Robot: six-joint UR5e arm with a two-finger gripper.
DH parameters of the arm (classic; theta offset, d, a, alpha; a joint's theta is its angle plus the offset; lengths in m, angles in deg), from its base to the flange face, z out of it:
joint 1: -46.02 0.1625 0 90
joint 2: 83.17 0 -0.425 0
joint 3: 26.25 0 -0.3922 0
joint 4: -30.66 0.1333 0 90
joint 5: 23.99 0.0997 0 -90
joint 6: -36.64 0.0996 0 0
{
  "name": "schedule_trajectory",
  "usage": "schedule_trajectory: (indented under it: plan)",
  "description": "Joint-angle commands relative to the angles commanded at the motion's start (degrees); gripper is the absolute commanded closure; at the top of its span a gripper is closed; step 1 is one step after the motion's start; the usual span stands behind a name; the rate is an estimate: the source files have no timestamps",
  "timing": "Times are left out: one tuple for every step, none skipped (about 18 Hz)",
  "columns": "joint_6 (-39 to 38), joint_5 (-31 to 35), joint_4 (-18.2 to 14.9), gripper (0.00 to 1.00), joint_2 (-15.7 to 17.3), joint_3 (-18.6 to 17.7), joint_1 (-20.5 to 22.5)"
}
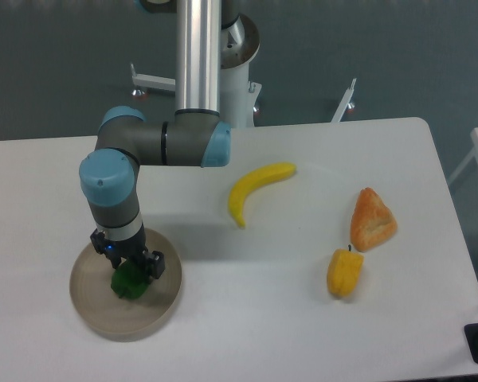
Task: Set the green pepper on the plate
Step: 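Open the gripper to release the pepper and raise it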
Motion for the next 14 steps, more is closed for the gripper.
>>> schedule_trajectory:
  plan:
    - [0.0, 0.0, 0.0, 0.0, 0.1, 0.0, 0.0]
    - [0.0, 0.0, 0.0, 0.0, 0.2, 0.0, 0.0]
    - [0.1, 0.0, -0.1, 0.0, 0.4, 0.0, 0.1]
    - [0.2, 0.0, -0.1, 0.0, 0.9, -0.1, 0.1]
    - [0.7, -0.1, -0.2, 0.0, 1.1, 0.0, 0.3]
    - [1.0, -0.1, -0.3, 0.0, 1.8, -0.1, 0.5]
    - [1.4, 0.2, -0.6, 0.0, 2.5, 0.0, 0.9]
    - [1.9, 0.1, -0.8, 0.0, 2.6, -0.1, 1.7]
    - [2.7, 0.1, -0.8, 0.0, 3.1, -0.1, 2.5]
    - [4.0, 0.1, -0.9, 0.0, 3.5, -0.2, 3.3]
    - [5.5, 0.3, -1.0, 0.0, 3.9, -0.2, 4.4]
    - [6.9, 0.5, -1.1, 0.0, 3.9, -0.4, 5.4]
    - [8.7, 0.6, -1.3, 0.0, 4.0, -1.0, 6.5]
    - [10.8, 0.6, -1.5, 0.0, 4.7, -1.6, 7.8]
